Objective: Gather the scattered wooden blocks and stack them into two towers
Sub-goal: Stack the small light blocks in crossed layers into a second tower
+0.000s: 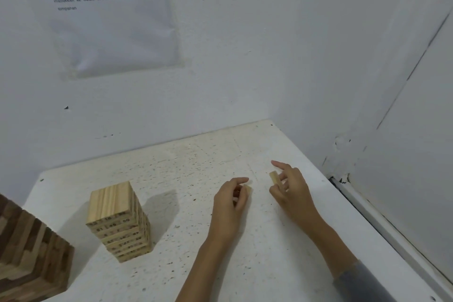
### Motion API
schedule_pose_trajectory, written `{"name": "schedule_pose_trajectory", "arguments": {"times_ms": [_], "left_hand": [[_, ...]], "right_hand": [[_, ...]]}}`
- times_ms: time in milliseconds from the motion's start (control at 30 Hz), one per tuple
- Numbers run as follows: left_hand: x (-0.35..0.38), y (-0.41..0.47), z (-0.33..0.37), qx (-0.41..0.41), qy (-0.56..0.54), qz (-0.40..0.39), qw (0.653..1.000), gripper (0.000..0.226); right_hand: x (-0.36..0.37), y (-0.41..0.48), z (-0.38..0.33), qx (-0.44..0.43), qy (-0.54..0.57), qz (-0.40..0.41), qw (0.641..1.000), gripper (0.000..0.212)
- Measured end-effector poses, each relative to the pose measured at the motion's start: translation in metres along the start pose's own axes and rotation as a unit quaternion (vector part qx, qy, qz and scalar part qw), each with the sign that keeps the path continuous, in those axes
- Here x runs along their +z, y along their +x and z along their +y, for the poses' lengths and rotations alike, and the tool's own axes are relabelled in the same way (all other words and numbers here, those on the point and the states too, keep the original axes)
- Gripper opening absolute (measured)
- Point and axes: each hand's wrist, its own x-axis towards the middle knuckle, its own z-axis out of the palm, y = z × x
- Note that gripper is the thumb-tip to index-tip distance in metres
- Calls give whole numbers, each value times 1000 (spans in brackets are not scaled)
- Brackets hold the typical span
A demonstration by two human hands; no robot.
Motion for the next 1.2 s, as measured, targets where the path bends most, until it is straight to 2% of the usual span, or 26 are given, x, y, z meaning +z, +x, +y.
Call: {"name": "schedule_pose_trajectory", "arguments": {"times_ms": [167,233,400,500,633,833,1000,1200], "left_hand": [[14,0,11,-10,-22,-5,1000,22],[18,0,13,-18,-34,-9,999,21],[23,-2,17,-33,-49,-21,998,21],[23,-5,18,-32,-45,-24,998,23],[17,-11,19,-28,-49,-27,998,26],[0,-23,22,-4,-48,8,999,23],[-13,-41,32,38,-37,30,998,18],[-36,-68,25,13,-1,27,1000,24]], "right_hand": [[-16,0,6,58,52,53,996,25],[-20,1,11,73,48,71,994,22],[-21,3,24,84,-49,100,990,18],[-17,2,32,96,-127,106,982,32],[-11,1,36,60,-133,128,981,14],[-11,-17,11,51,67,38,996,14],[-1,-47,-11,1,115,-37,993,19],[21,-77,-38,15,167,-90,982,13]]}}
